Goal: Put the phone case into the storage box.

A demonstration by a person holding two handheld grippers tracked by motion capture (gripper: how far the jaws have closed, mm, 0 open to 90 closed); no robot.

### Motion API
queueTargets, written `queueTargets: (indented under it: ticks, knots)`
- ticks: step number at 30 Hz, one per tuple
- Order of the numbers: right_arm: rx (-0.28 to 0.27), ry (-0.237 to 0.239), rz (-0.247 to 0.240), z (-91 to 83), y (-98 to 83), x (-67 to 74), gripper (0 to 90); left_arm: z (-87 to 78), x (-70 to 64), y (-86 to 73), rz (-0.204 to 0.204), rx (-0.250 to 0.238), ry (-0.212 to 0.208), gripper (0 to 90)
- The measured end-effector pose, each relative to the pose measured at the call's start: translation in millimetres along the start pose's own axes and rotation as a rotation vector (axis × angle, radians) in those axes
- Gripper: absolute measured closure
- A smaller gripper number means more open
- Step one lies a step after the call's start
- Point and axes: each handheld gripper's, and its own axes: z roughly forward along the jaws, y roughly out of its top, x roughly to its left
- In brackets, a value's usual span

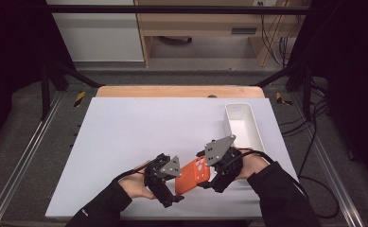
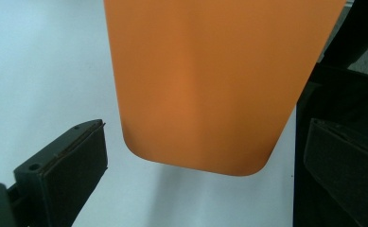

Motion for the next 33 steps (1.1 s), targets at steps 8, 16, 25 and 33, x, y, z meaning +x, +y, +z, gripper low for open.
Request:
queueTargets:
  ticks: [8, 16, 25, 33]
  knots:
    - [0.048, 0.013, -0.017, 3.8, 8.4, 0.0, 16.3, 7.7, -1.0, 5.7, 0.039, 0.05, -0.002, 0.4]
    - [0.092, 0.024, -0.025, 11.2, 15.9, -0.4, 16.1, 16.1, -0.7, 7.8, 0.044, 0.09, -0.005, 1.1]
    - [0.121, 0.033, -0.044, 16.6, 25.0, 0.8, 16.1, 19.7, -1.0, 10.9, 0.061, 0.115, -0.014, 4.3]
    - [0.13, 0.044, -0.054, 18.2, 28.1, 2.0, 16.0, 23.4, -0.7, 10.9, 0.064, 0.136, -0.014, 9.1]
